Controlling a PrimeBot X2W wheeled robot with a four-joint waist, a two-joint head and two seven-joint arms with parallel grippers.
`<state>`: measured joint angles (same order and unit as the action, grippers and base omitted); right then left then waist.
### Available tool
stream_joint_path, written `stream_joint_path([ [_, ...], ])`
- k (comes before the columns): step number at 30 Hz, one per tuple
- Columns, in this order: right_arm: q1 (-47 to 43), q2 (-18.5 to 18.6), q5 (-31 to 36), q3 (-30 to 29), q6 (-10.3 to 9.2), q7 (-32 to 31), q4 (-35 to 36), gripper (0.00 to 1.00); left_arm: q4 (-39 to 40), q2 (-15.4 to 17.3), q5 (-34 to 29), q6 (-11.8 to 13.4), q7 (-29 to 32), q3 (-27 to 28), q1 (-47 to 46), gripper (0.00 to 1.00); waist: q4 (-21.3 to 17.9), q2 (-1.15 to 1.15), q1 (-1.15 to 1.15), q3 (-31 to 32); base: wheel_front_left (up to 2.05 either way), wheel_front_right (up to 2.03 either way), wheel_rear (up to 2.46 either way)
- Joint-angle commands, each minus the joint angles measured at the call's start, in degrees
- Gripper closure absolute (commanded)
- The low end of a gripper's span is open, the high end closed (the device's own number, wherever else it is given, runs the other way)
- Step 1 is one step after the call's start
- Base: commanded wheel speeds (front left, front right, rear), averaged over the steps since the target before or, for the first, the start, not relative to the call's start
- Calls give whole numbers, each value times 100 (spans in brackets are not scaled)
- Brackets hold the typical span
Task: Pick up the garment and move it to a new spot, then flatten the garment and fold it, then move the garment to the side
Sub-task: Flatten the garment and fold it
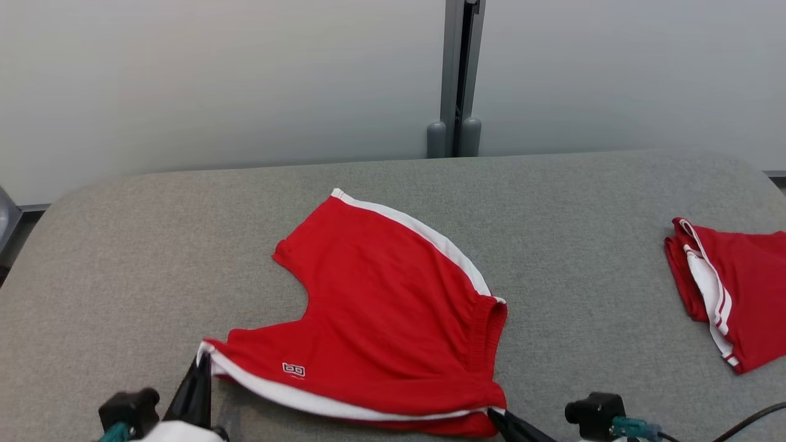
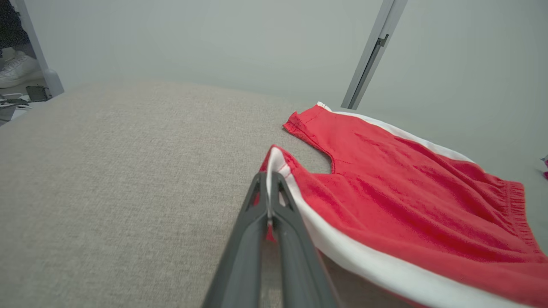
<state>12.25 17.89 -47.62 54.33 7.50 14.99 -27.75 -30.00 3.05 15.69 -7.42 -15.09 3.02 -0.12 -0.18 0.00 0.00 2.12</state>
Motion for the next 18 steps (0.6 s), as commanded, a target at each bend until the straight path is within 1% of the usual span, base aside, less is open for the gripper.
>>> stream_joint_path([
  [1, 79, -48, -144, -137, -2, 26, 56, 100, 52, 115, -77, -4, -6, -78, -324, 100, -53, 0, 0, -136, 0, 0, 0],
  [3, 219, -136, -291, -342, -1, 26, 143, 100, 9, 240, -122, -4, -6, -265, -715, 100, -113, 0, 0, -290, 0, 0, 0],
  [7, 732, -361, -481, -596, -1, 25, 207, 100, -239, 563, -154, -4, -6, -680, -1767, 100, -297, 0, 0, -872, 0, 0, 0],
  [9, 964, -467, -438, -790, -1, 26, 171, 100, -475, 754, -147, -4, -4, -1008, -2313, 100, -387, 0, 0, -1149, 0, 0, 0],
  [13, 1362, -803, -410, -1178, -1, 26, 57, 100, -1014, 1159, 10, -4, 87, -1789, -3379, 100, -570, 0, 0, -1598, 0, 0, 0],
  [18, 1652, -1145, -312, -1529, -1, 26, -142, 100, -1530, 1495, 354, -3, 300, -2670, -4377, 100, -778, 0, 0, -2015, 0, 0, 0],
])
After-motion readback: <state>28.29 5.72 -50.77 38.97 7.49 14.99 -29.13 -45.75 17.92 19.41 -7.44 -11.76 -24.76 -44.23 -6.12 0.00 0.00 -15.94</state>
